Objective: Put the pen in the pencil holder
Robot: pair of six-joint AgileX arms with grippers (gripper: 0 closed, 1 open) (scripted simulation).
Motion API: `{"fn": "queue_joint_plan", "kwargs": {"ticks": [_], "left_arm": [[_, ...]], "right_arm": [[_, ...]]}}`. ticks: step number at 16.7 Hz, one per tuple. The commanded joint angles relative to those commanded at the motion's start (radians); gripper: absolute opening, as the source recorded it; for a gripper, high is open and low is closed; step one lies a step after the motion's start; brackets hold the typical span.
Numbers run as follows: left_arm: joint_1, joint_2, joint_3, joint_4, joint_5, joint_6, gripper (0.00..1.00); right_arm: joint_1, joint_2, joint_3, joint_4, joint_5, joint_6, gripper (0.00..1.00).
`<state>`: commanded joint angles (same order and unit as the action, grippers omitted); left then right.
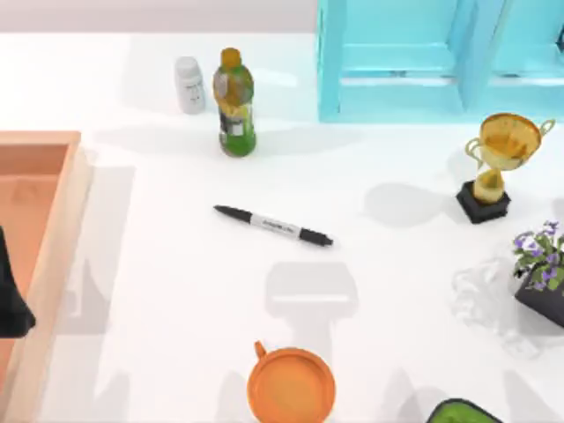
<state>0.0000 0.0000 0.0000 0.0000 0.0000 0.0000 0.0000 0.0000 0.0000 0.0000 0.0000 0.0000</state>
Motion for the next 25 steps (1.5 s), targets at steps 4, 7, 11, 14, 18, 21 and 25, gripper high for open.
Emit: {"fn": "queue_joint_plan", "kwargs": {"ticks": [4,7,11,14,18,21,25], "left_arm": [[0.000,0.000,0.000,0.000,0.000,0.000,1.00],[0.000,0.000,0.000,0.000,0.000,0.000,1.00],[0.000,0.000,0.000,0.000,0.000,0.000,1.00],[0.000,0.000,0.000,0.000,0.000,0.000,1.00],[0.000,0.000,0.000,0.000,0.000,0.000,1.00],[0.000,0.000,0.000,0.000,0.000,0.000,1.00],[0.000,0.000,0.000,0.000,0.000,0.000,1.00]], "right_arm": [[0.008,0.028,0.027,-0.016,0.002,-0.004,1.00],[0.043,0.145,0.140,-0.079,0.010,-0.022,1.00],[0.124,0.417,0.402,-0.229,0.028,-0.066,1.00],[0.206,0.688,0.662,-0.377,0.045,-0.112,1.00],[0.330,1.098,1.058,-0.603,0.072,-0.183,1.00],[0.428,1.420,1.369,-0.781,0.093,-0.239,1.00],[0.552,1.835,1.770,-1.009,0.122,-0.310,1.00]]}}
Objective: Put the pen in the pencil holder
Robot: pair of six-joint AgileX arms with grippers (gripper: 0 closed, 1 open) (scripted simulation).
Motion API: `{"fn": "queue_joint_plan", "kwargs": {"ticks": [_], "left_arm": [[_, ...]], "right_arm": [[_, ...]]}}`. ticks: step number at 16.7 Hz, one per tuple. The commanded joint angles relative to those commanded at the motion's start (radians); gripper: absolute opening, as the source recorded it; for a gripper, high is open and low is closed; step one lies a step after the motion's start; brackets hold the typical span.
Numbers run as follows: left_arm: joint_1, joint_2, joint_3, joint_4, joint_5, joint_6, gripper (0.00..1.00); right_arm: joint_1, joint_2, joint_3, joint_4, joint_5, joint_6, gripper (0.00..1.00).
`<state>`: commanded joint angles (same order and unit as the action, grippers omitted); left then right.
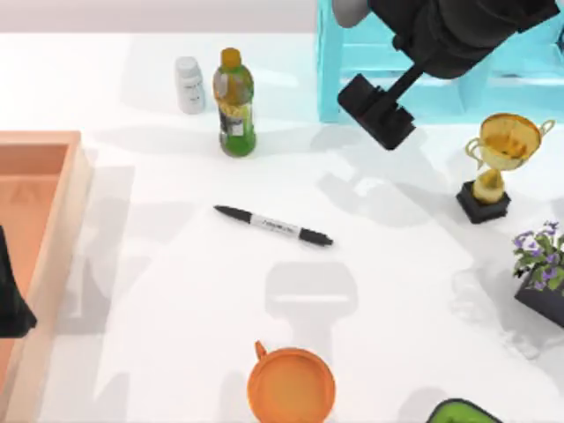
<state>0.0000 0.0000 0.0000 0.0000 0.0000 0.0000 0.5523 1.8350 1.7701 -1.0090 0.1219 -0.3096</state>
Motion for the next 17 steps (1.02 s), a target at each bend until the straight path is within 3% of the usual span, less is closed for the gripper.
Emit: {"fn": "queue_joint_plan", "kwargs": {"ticks": [5,9,17], "left_arm": [[0.000,0.000,0.000,0.000,0.000,0.000,1.00],[0.000,0.000,0.000,0.000,0.000,0.000,1.00],[0.000,0.000,0.000,0.000,0.000,0.000,1.00]], "right_arm": [[0.127,0.435,0.422,-0.238,0.035,-0.069,1.00],[0.192,0.662,0.643,-0.362,0.056,-0.103,1.00],[0.209,0.741,0.717,-0.403,0.062,-0.113,1.00]]}}
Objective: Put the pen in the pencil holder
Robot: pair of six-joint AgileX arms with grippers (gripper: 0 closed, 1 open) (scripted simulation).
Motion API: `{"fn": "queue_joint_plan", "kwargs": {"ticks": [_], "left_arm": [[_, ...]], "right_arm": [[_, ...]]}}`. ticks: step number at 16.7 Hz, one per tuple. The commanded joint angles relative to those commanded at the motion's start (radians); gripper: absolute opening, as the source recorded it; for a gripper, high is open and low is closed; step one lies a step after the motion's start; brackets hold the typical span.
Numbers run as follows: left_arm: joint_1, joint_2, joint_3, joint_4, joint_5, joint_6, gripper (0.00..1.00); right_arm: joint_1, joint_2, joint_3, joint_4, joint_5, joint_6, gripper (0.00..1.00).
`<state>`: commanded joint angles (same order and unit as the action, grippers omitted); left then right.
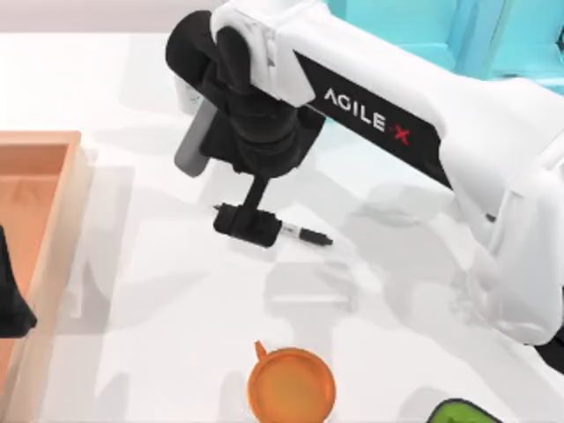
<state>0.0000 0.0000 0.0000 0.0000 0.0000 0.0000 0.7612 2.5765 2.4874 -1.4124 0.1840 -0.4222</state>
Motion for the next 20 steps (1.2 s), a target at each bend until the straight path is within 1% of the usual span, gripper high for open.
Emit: {"fn": "queue_joint_plan", "kwargs": {"ticks": [3,10,15,20], "left_arm": [[0.000,0.000,0.000,0.000,0.000,0.000,1.00],[0.000,0.000,0.000,0.000,0.000,0.000,1.00],[0.000,0.000,0.000,0.000,0.000,0.000,1.00],[0.000,0.000,0.000,0.000,0.000,0.000,1.00]], "right_arm": [[-0.001,0.005,-0.037,0.040,0.001,-0.007,1.00],[-0.026,0.053,-0.253,0.318,0.000,-0.032,1.00],[-0.028,0.059,-0.273,0.340,0.000,-0.034,1.00],[-0.028,0.059,-0.273,0.340,0.000,-0.034,0.62]]}}
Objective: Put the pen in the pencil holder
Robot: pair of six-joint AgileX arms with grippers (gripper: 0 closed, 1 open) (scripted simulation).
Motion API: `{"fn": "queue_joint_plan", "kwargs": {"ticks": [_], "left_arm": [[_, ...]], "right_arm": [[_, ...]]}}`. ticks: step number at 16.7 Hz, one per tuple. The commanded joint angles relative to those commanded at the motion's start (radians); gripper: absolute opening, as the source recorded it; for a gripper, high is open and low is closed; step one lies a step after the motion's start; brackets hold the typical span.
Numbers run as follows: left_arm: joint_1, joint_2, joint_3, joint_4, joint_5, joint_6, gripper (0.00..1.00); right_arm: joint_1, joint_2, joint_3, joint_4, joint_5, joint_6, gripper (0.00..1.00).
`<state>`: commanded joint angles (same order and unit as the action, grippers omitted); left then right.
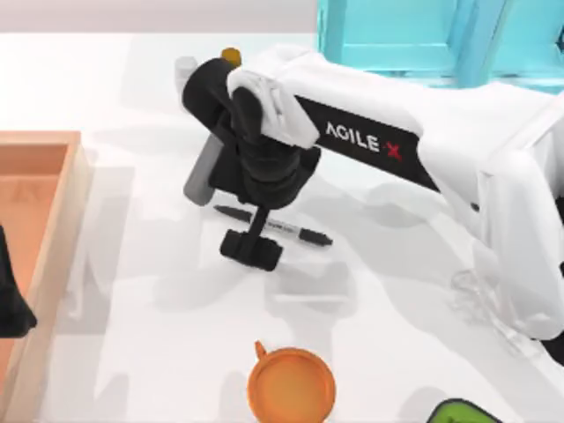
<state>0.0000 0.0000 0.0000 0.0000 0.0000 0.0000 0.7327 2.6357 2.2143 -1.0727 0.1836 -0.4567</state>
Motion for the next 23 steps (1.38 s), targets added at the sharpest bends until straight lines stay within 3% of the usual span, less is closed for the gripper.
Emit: {"fn": "queue_joint_plan", "kwargs": {"ticks": [8,16,17,23], "left_arm": [[0.000,0.000,0.000,0.000,0.000,0.000,1.00],[0.000,0.000,0.000,0.000,0.000,0.000,1.00],[0.000,0.000,0.000,0.000,0.000,0.000,1.00],[0.000,0.000,0.000,0.000,0.000,0.000,1.00]], "right_arm": [[0.000,0.000,0.000,0.000,0.000,0.000,0.02],[0.000,0.000,0.000,0.000,0.000,0.000,0.00],[0.017,-0.077,-0.014,-0.039,-0.054,0.040,0.00],[0.083,-0.216,-0.046,-0.111,-0.051,0.107,0.00]]}}
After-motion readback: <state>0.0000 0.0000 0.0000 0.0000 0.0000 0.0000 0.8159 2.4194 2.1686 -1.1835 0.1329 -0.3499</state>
